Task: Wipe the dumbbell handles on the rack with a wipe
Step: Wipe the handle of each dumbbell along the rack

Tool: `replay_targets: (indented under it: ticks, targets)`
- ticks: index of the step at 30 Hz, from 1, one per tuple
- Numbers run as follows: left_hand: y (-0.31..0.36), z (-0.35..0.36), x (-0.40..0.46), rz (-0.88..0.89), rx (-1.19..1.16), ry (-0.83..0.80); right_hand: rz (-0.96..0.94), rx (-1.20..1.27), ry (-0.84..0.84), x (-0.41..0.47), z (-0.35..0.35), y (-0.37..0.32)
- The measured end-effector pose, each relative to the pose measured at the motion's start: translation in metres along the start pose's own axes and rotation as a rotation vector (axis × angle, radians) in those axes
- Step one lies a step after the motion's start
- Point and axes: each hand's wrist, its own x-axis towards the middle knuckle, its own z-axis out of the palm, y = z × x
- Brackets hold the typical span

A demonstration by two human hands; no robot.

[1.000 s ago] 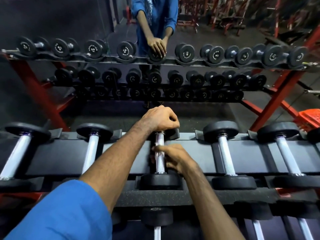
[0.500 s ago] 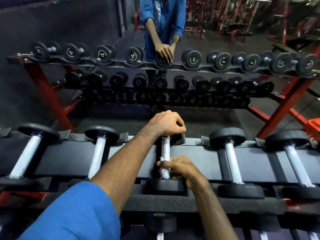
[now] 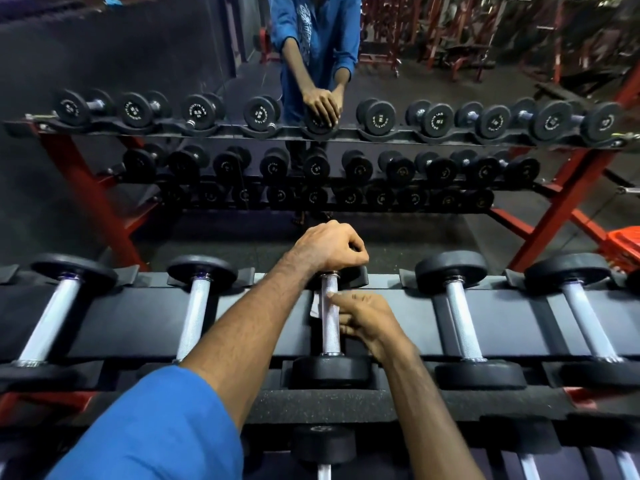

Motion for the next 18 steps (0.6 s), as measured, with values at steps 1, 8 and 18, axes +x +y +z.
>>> replay_targets:
  ticks: [1,8,18]
  targets:
    - [0.000,0.000,0.000,-0.004,-0.005,-0.001,-0.007,0.018,0.028,0.007,0.000,-0.006]
    - [-0.001,0.000,0.001,-0.014,-0.031,-0.007,0.013,-0.079,-0.022,-0.021,-0.016,0.027]
    - [-0.002,0.001,0.001,-0.015,-0.030,-0.015,-0.041,-0.042,-0.090,-0.013,-0.019,0.028]
